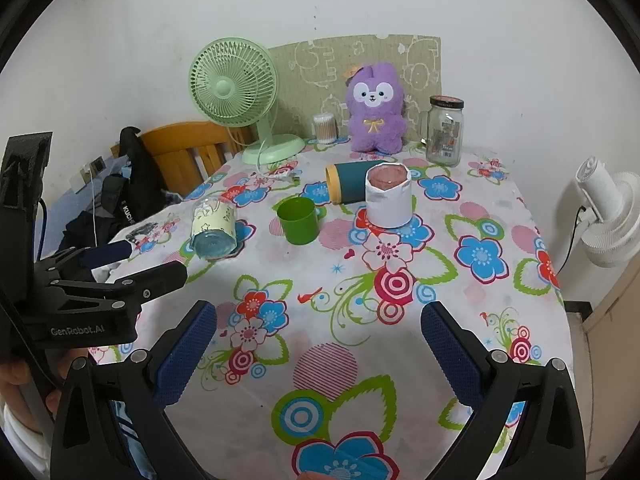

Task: Flip cup upside down
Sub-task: 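Move the right tool toward the upright green plastic cup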

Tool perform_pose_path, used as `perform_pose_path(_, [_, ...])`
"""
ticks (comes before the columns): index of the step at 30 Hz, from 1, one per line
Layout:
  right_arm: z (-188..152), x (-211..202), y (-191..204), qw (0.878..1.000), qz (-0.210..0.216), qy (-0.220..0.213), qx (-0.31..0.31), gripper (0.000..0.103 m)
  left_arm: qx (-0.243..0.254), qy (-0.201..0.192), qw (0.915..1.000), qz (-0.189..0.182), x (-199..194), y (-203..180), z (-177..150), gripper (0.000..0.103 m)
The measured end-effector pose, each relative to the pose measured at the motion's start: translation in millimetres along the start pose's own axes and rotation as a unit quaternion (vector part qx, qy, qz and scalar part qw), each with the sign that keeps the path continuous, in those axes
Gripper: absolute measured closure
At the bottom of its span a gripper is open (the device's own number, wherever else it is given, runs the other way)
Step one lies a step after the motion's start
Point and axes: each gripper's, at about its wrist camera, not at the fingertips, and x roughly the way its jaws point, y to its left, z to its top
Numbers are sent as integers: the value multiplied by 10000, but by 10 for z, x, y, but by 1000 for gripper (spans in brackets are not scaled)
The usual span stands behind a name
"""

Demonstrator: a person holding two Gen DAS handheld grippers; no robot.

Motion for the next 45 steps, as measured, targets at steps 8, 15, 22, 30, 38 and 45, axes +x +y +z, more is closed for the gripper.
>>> perform_pose_path(8, [63,156,-48,9999,57,116,27,0,84,139,9999,-41,114,45,-9,0])
perform_pose_path(15, [226,507,-113,9990,178,401,31,0,195,183,9996,-37,229,170,76,0])
perform_pose_path(22, [406,999,-211,9970,258,717,108,0,534,220,9983,46,487,322,296,0])
perform_pose_path(30, [563,1509,-199,9947,357,962,-21,0,1431,322,9891,-110,833,279,484,0])
perform_pose_path(38, [736,1952,-156,9905,605,1237,-55,1,2309,424,9719,-143,1196,146,586,0])
perform_pose_path(45, [809,2204,-32,9882,771,1318,-147,1,2547,685,9642,-260,1481,205,681,0])
